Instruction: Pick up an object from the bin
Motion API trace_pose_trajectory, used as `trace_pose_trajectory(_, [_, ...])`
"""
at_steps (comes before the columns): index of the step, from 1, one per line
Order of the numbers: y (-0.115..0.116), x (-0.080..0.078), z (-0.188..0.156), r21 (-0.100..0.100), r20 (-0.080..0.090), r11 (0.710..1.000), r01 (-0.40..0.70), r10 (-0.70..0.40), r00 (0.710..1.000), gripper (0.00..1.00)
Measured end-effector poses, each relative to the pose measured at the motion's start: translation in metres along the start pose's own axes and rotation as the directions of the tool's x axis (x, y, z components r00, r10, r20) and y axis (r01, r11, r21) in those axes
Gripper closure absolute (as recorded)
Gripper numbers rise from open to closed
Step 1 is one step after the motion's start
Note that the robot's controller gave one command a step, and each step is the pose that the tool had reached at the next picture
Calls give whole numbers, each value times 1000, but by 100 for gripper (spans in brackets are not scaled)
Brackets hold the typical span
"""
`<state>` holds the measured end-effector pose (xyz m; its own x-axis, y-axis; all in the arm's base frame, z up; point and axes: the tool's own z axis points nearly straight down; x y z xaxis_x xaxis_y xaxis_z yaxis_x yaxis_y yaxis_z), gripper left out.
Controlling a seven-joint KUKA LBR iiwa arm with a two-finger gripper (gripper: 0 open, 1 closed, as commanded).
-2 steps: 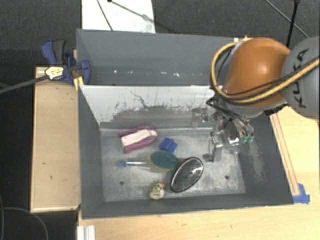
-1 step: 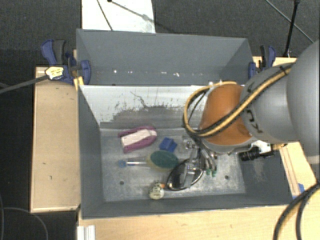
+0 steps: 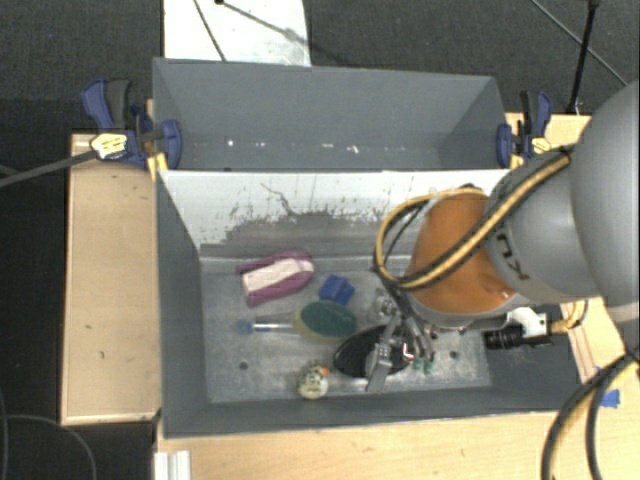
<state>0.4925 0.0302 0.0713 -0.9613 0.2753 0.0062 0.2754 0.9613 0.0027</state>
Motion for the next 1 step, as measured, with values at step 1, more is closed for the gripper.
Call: trace_pose_trajectory(1, [-1, -3, -1, 1, 8, 1000, 3, -3, 1000, 100])
